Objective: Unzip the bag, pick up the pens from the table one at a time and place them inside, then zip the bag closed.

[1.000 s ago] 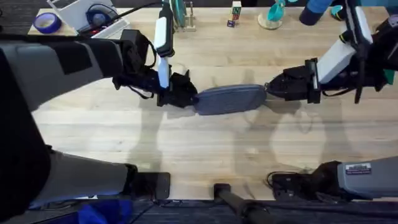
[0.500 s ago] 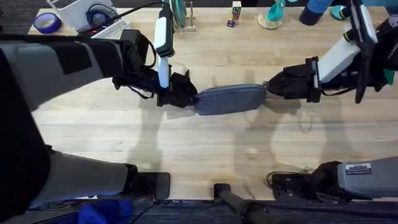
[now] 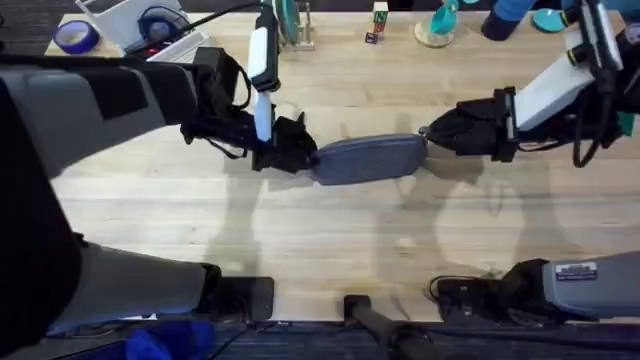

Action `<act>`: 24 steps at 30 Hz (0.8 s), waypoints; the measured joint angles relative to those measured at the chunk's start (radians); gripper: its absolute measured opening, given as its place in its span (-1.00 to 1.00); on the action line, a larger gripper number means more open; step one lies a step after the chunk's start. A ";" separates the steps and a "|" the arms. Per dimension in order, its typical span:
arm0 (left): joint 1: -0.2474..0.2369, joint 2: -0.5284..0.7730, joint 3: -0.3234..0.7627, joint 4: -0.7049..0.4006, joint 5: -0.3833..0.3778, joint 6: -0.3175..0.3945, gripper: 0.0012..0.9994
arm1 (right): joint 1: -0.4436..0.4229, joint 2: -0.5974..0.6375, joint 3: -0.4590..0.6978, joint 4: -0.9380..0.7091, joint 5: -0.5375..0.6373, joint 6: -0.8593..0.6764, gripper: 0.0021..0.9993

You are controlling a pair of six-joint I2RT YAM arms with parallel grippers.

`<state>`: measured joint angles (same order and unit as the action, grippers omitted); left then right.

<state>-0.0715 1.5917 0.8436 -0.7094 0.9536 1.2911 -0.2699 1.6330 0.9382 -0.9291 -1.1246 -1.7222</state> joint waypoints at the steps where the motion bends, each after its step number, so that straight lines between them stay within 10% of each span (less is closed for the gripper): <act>1: 0.000 0.000 0.000 0.000 0.000 0.000 -0.92 | 0.000 0.000 0.000 0.001 -0.012 -0.005 -0.94; 24: 0.000 0.000 0.000 -0.001 0.000 0.000 -0.92 | 0.181 0.000 0.000 0.051 -0.095 -0.022 -0.94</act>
<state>-0.0715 1.5917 0.8436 -0.7105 0.9538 1.2911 -0.0892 1.6329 0.9382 -0.8782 -1.2198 -1.7443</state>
